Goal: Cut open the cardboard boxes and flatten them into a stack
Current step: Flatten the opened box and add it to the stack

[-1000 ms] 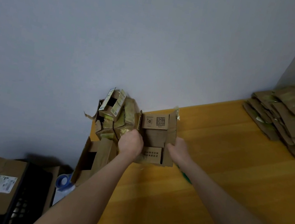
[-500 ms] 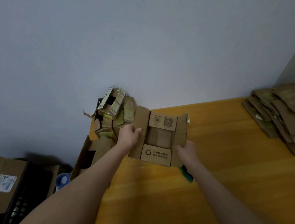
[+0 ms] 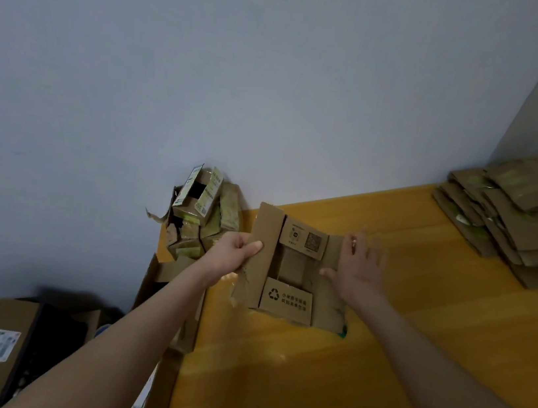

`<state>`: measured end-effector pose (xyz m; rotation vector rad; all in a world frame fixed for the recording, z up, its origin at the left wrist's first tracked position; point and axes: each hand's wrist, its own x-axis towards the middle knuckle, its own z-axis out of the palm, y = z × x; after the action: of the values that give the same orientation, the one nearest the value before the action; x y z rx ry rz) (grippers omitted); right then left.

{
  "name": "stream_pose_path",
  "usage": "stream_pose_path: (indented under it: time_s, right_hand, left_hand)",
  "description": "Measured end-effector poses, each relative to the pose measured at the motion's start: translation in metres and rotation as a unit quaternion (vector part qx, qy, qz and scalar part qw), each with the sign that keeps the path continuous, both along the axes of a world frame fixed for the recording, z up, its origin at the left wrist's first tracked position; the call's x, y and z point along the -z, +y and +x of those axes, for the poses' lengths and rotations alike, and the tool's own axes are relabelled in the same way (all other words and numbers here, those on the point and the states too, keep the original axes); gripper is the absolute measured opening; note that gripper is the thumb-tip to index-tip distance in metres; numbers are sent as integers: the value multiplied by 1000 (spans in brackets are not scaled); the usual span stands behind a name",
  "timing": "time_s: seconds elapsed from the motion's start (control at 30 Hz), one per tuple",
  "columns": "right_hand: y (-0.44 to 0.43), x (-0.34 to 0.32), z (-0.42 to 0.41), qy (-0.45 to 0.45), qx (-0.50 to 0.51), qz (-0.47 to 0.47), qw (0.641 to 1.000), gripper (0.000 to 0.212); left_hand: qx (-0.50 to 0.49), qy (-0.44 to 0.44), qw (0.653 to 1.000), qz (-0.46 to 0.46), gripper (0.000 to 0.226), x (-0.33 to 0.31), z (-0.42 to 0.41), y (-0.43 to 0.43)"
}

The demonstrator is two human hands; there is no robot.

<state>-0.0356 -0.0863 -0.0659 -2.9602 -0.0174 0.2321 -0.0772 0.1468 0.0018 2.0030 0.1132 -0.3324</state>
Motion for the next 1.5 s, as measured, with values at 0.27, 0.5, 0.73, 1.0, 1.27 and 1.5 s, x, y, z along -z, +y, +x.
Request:
stream_pose_path:
  time_s: [0.27, 0.5, 0.73, 1.0, 1.27, 1.5]
  right_hand:
    - [22, -28, 6, -55, -66, -81, 993, 86]
    - [11, -35, 9, -8, -59, 245, 968, 34]
    - [29, -36, -5, -57, 17, 321, 945, 34]
    - [30, -40, -22, -34, 6, 427, 904, 34]
    - [25, -36, -24, 26, 59, 521, 851, 24]
    - [2, -15, -17, 64, 216, 621, 751, 33]
  left_hand:
    - [133, -38, 985, 104, 31, -31, 19, -18]
    - [104, -69, 955, 267, 27, -34, 26, 14]
    - [-233, -171, 894, 343, 69, 0, 20, 20]
    - [-275, 81, 953, 101, 108, 31, 6, 24]
    - [-222, 42, 962, 155, 70, 27, 8, 24]
    - [-151, 47, 976, -148, 16, 21, 1, 53]
